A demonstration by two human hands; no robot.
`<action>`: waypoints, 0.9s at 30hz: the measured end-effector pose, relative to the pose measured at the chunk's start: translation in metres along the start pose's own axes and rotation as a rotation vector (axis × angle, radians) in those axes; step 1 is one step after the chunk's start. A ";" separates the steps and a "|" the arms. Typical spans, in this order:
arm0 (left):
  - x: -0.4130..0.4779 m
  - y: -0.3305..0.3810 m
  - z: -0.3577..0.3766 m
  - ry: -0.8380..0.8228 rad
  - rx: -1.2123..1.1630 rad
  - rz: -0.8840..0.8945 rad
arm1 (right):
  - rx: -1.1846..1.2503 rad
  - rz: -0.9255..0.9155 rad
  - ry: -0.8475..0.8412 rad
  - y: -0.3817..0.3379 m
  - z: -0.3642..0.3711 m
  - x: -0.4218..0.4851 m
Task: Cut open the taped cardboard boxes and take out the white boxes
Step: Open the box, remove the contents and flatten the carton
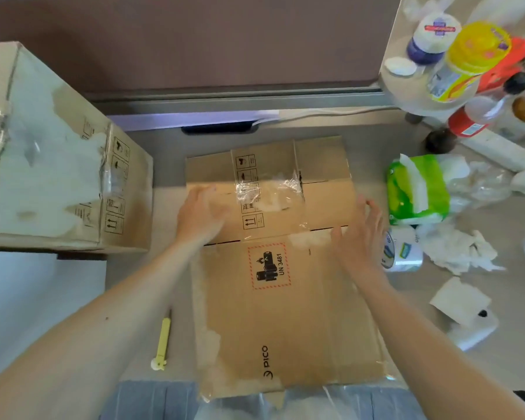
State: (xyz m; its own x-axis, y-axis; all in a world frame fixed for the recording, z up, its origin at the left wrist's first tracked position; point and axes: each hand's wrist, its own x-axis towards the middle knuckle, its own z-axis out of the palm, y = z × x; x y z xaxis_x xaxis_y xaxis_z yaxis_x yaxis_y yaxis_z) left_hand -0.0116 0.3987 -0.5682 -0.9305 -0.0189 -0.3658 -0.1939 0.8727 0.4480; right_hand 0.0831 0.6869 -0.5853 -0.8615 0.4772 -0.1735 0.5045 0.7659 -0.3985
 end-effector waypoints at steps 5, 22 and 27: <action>0.065 0.022 0.020 -0.083 0.301 -0.009 | -0.104 -0.182 -0.133 -0.035 0.018 0.078; 0.100 0.010 0.061 0.010 0.514 0.023 | -0.381 -0.188 -0.191 -0.045 0.076 0.144; 0.100 0.008 0.063 0.026 0.493 0.018 | -0.383 -0.176 -0.187 -0.047 0.075 0.145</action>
State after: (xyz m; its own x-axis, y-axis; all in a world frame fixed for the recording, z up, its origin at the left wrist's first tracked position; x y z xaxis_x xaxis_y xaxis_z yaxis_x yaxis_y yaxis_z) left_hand -0.0861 0.4343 -0.6528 -0.9411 -0.0088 -0.3380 -0.0139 0.9998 0.0127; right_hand -0.0694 0.6880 -0.6589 -0.9137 0.2663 -0.3069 0.3040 0.9492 -0.0816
